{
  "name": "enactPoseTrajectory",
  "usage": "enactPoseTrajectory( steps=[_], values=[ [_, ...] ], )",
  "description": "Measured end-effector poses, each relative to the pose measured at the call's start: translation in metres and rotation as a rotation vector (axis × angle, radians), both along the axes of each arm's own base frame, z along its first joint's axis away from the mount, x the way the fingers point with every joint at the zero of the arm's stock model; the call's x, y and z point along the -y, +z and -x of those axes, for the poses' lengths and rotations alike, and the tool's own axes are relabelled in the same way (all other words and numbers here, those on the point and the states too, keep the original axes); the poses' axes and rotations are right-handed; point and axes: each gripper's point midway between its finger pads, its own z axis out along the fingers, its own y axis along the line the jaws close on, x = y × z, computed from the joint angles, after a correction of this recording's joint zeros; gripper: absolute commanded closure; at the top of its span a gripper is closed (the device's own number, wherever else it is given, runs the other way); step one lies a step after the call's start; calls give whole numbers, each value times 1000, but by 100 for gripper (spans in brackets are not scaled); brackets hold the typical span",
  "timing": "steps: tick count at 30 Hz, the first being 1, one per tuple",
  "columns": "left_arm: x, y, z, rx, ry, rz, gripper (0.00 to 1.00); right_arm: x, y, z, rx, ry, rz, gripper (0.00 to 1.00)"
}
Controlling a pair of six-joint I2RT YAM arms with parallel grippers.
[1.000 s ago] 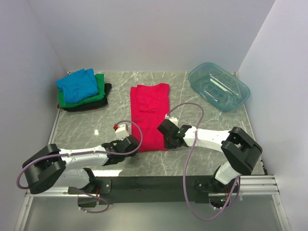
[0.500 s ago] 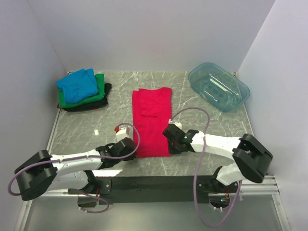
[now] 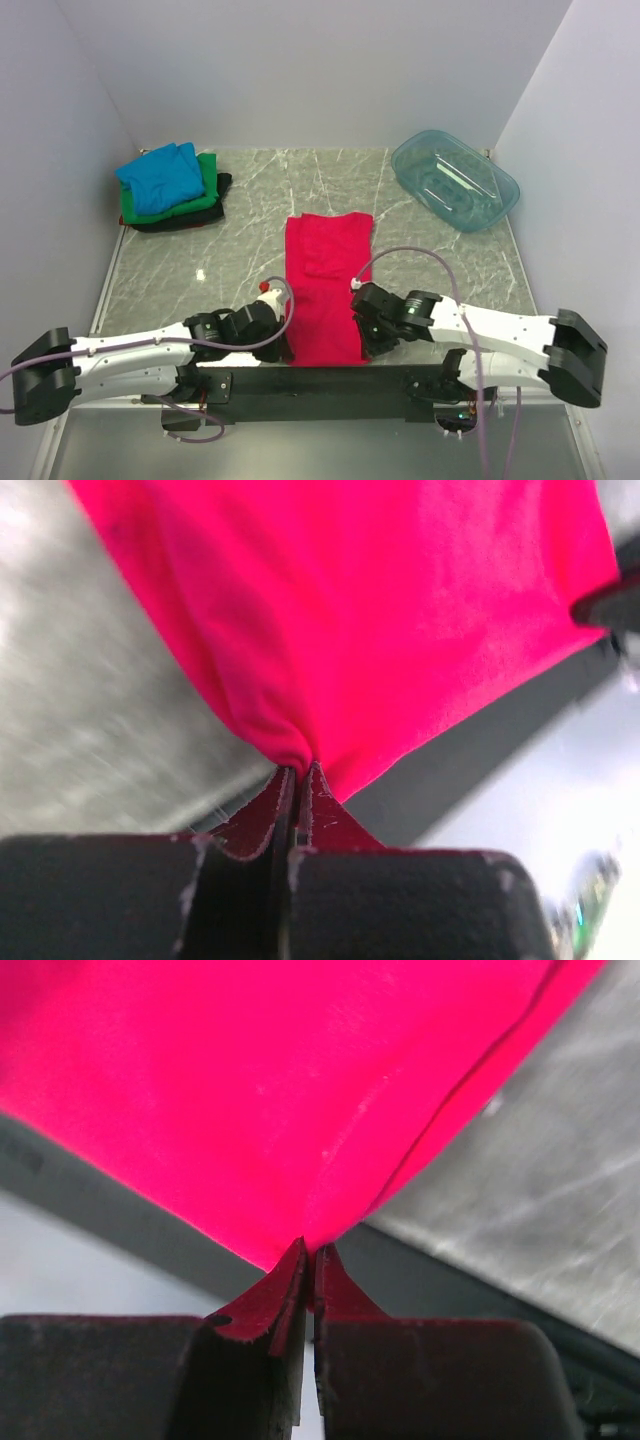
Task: Fold and stack the t-shirts
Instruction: Fold the tshirt
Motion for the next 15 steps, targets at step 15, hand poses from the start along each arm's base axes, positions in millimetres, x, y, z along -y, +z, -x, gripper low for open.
enactPoseTrajectory(
  steps=[15],
  values=[
    [16,80,56,-73,-231,244,99,10,61,64,-112,173,-114,100]
  ],
)
